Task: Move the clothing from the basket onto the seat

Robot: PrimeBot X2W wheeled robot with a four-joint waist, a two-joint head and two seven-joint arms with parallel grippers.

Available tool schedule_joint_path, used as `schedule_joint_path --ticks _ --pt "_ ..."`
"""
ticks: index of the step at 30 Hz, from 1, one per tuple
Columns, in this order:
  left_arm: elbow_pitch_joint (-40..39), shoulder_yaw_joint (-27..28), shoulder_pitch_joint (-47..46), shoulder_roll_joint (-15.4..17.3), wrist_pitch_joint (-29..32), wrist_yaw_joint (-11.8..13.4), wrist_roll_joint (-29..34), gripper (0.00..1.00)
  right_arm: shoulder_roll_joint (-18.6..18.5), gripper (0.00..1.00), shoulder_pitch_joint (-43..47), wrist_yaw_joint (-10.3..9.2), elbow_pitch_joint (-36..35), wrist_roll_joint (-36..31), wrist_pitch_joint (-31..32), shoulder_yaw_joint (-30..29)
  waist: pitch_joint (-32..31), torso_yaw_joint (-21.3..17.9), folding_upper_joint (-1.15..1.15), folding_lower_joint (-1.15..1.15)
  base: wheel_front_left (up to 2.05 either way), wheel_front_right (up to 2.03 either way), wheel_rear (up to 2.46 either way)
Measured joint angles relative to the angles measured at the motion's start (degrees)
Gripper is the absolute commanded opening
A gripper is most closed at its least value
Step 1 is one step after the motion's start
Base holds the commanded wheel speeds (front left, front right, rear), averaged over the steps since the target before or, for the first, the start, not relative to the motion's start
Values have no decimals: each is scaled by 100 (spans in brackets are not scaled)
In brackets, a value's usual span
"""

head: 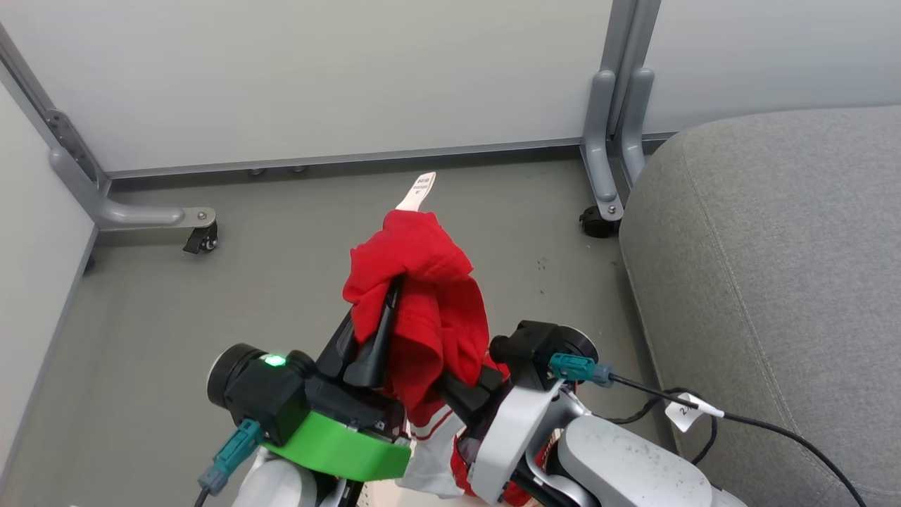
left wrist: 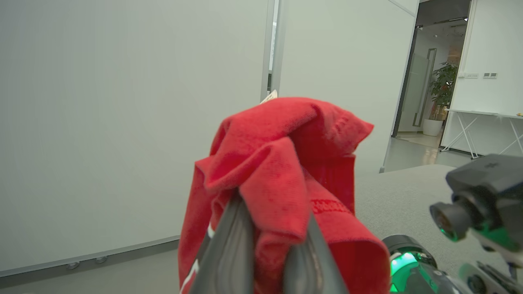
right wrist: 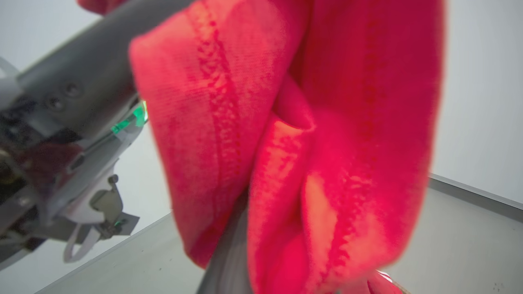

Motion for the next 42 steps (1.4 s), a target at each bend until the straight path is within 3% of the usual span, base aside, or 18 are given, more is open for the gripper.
schedule_joint_path --ticks 9,10,11,20,34,42 --pt "83 -22 3 3 8 26 -10 0 -27 0 -52 0 75 74 -64 63 -11 -4 0 0 0 0 0" --pt "87 -20 2 3 8 52 -10 38 -31 0 -65 0 87 73 -83 53 -8 -4 0 0 0 0 0" --pt "110 -15 3 3 37 90 -10 100 -27 0 -78 0 112 69 -111 -1 -6 -5 0 0 0 0 0" --pt "73 -219 108 199 245 176 194 100 77 0 -126 0 271 -136 -171 -356 37 26 0 0 0 0 0" --pt "-41 -1038 514 743 848 -7 361 100 -15 0 -226 0 477 -342 -178 -709 109 151 0 0 0 0 0" --pt "48 -1099 547 834 871 -5 358 100 -37 0 -221 0 499 -405 -162 -803 128 83 0 0 0 0 0"
